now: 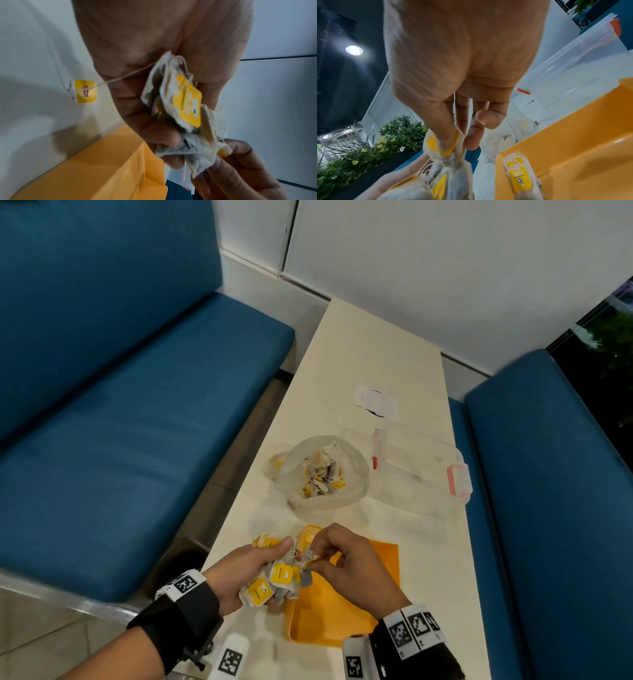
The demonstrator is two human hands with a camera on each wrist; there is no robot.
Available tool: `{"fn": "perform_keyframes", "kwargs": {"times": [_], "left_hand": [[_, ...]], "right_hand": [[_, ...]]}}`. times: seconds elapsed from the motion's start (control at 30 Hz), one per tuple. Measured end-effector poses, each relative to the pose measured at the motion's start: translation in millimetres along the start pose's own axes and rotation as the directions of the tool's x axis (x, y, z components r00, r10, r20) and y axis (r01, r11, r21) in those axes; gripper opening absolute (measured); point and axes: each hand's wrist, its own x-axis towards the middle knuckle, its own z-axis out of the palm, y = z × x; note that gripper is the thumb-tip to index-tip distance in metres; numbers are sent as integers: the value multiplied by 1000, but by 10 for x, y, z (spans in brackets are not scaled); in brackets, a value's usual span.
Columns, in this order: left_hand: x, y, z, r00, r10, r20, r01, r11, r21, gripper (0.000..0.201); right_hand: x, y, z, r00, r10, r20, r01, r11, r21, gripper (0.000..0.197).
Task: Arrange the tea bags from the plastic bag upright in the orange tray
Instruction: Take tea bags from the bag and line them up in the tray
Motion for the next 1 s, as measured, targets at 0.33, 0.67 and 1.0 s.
{"fn": "perform_keyframes", "kwargs": {"times": [0.33, 0.67, 1.0], "left_hand": [[13, -17, 7, 1000, -17, -3, 17, 1000, 5, 49], [8, -50, -136, 1000, -10, -14, 9, 999, -45, 42], [26, -91, -153, 1000, 0, -16, 0, 999, -32, 43]], "right_hand": [[-63, 49, -40, 1000, 3, -24, -3, 1000, -18, 16], [-117, 123, -271, 984, 107, -144, -80, 979, 185, 11], [11, 563, 87, 903, 429, 24, -417, 860, 293, 11]]}}
